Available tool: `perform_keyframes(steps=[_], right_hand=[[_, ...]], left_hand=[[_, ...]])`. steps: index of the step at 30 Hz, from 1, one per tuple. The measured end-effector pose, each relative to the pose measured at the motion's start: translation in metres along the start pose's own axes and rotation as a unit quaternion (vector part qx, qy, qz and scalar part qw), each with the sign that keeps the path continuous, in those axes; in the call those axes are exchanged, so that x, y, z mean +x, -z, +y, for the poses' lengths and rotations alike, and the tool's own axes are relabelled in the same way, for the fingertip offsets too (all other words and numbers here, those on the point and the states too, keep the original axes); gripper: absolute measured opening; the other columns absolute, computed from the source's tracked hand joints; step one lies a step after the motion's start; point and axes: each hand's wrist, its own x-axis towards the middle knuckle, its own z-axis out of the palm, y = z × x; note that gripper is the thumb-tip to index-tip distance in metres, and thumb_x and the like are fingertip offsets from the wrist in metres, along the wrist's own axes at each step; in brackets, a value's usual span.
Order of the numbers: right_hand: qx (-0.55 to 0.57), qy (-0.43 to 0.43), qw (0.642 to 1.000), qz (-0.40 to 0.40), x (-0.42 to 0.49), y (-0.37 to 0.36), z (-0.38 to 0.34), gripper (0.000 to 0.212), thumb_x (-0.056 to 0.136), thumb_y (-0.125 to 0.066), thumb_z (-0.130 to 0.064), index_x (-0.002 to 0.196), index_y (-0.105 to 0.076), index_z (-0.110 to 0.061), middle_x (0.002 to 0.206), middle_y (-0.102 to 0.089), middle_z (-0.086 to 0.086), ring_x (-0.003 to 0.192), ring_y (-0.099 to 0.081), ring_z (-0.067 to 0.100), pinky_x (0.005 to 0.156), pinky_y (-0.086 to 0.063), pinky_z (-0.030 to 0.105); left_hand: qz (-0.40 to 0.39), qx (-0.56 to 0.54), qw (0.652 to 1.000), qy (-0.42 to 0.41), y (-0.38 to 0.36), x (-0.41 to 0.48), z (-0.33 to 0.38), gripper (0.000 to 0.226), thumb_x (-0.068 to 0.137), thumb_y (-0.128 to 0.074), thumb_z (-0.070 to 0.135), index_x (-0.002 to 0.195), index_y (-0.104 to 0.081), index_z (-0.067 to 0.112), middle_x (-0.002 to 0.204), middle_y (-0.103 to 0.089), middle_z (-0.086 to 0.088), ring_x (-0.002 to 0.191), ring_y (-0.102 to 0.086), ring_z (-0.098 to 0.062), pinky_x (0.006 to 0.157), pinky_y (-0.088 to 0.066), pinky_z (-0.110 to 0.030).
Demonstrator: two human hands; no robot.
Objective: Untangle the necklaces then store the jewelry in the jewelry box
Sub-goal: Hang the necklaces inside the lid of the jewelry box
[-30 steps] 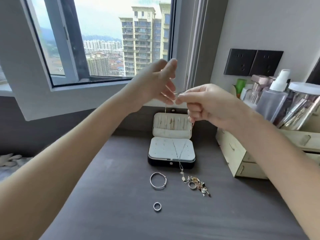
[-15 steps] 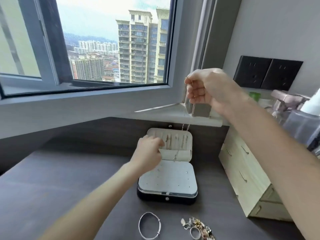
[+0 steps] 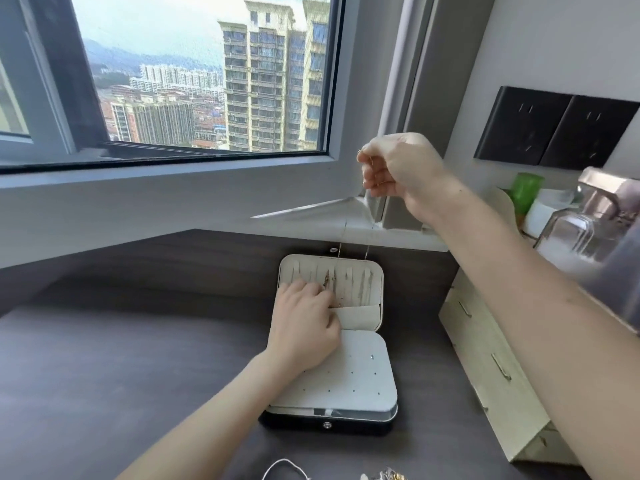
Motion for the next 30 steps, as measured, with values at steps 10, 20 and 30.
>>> perform_keyframes(steps=[10,20,30], right_hand=[[-0.055,-0.03,0.997,-0.039,-0.017,-0.004,0.05,0.018,0.086,-0.047,0.0,0.07,-0.056,-0.005,0.051,-0.057,0.004,0.045,-0.053,0.015,0.05,-0.05,0.027],[-0.34,0.068,0.938,-0.016,-0.039,-0.019,0.112,0.018,0.088,-0.055,-0.017,0.08,-0.07,-0.012,0.077,-0.071,0.001,0.077,-0.066,0.019,0.075,-0.052,0.034],[-0.503,0.148,0.84,0.14,-0.046,-0.034,0.136,0.028,0.095,-0.048,-0.029,0.092,-0.067,-0.009,0.086,-0.07,0.009,0.082,-0.064,0.031,0.062,-0.032,0.03]], left_hand=[[0.035,-0.027,0.999,0.007,0.003,-0.002,0.001,0.02,0.063,-0.042,0.027,0.055,-0.056,0.016,0.061,-0.052,0.004,0.063,-0.045,-0.02,0.062,-0.035,-0.033],[0.032,-0.022,0.999,0.01,0.001,-0.001,0.0,0.016,0.06,-0.045,0.025,0.058,-0.059,0.016,0.063,-0.054,0.004,0.064,-0.047,-0.021,0.062,-0.037,-0.035],[0.045,-0.026,0.999,0.009,0.001,-0.002,0.001,0.026,0.057,-0.035,0.028,0.056,-0.057,0.014,0.061,-0.051,0.003,0.061,-0.042,-0.021,0.06,-0.031,-0.031]])
